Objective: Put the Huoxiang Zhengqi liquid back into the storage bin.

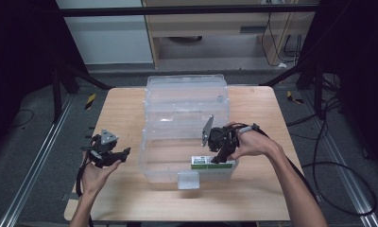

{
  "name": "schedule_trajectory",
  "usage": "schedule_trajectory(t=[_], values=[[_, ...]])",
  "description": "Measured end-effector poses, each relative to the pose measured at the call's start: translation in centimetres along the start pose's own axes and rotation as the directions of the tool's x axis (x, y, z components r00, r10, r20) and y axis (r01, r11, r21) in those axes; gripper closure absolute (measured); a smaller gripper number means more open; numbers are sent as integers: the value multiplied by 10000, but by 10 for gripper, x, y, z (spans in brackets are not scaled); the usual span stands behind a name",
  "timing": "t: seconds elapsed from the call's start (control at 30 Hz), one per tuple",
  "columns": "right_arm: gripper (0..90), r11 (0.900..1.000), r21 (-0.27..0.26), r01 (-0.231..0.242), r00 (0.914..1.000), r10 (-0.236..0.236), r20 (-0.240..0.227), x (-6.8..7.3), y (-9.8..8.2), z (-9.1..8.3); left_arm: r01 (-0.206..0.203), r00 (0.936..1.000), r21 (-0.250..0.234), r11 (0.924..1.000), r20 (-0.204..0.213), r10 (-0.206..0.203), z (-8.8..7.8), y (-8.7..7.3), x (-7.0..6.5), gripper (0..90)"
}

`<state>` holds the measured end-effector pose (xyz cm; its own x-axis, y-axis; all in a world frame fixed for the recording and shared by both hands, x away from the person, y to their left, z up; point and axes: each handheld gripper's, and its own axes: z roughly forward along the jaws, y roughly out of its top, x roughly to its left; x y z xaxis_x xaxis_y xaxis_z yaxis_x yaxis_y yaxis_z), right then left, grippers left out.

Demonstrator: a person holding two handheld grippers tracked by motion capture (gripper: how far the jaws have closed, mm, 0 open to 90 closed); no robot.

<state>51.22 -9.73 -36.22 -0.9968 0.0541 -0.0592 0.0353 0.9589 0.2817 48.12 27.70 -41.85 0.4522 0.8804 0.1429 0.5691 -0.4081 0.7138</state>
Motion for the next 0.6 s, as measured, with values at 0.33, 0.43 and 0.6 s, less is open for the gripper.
schedule_trajectory(t=[0.33,0.43,0.6], values=[[493,9968,-654,-453,9970,492,592,0,-4,-15,-50,10000,25,10000,2,50,0,0,-1,391],[489,9951,-853,-504,9954,570,768,1,-6,-19,-84,10000,-4,10000,43,84,0,1,-2,391],[466,9880,-1377,-706,9923,837,913,6,-7,-27,-155,9999,-97,9998,33,155,-3,3,-4,392]])
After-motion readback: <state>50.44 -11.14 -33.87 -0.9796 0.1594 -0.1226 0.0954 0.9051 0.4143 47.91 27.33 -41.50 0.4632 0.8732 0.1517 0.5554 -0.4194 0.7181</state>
